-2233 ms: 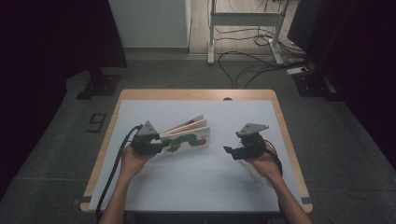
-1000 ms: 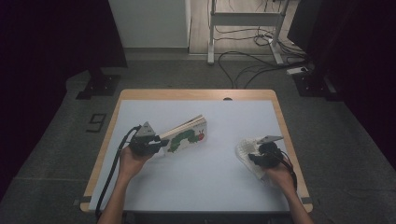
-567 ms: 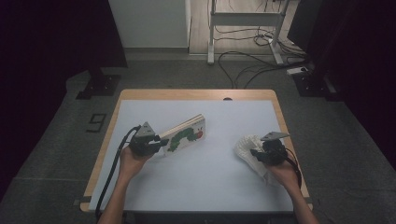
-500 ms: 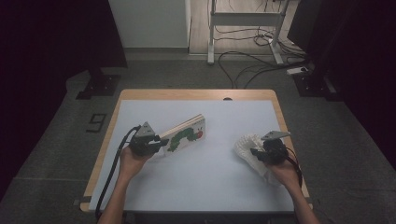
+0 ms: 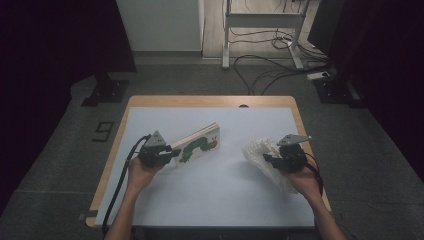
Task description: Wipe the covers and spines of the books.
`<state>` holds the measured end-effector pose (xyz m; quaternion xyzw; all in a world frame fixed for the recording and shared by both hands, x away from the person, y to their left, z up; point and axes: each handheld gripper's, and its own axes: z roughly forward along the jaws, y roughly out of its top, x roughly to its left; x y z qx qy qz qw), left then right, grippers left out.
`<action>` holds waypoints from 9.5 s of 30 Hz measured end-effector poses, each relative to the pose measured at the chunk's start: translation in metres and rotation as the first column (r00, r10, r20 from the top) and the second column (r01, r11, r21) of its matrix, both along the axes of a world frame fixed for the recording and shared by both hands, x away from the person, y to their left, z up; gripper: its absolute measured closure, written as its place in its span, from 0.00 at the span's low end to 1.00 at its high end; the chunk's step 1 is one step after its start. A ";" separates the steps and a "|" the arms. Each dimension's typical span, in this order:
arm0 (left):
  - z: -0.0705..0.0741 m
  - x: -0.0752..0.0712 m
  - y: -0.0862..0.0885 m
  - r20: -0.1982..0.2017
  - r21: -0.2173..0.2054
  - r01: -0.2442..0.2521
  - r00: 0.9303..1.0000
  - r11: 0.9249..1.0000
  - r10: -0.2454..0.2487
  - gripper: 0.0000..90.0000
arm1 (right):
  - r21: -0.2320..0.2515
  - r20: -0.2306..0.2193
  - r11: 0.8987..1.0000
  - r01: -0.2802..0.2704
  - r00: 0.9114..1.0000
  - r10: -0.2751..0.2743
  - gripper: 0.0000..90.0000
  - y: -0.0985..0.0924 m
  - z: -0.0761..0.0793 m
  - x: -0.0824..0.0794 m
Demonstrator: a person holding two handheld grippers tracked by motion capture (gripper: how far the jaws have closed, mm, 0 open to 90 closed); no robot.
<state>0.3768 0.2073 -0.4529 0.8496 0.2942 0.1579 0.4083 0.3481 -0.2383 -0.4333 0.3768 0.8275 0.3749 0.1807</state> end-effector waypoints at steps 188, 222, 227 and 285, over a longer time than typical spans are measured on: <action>0.000 -0.025 0.009 -0.083 0.004 0.015 0.996 1.000 -0.015 0.29 | 0.103 0.091 0.980 -0.173 0.982 0.164 0.57 0.130 -0.022 0.061; -0.051 -0.048 -0.051 -0.165 0.093 0.245 0.960 0.965 -0.228 0.77 | 0.122 0.091 0.978 -0.170 0.983 0.159 0.55 0.129 -0.025 0.060; -0.041 -0.052 -0.047 -0.135 0.082 0.231 0.967 0.970 -0.219 0.81 | 0.120 0.092 0.978 -0.169 0.983 0.159 0.55 0.129 -0.025 0.060; 0.031 -0.084 0.101 -0.075 0.049 -0.108 0.991 0.993 0.112 0.81 | 0.125 0.091 0.977 -0.174 0.982 0.163 0.55 0.128 -0.025 0.059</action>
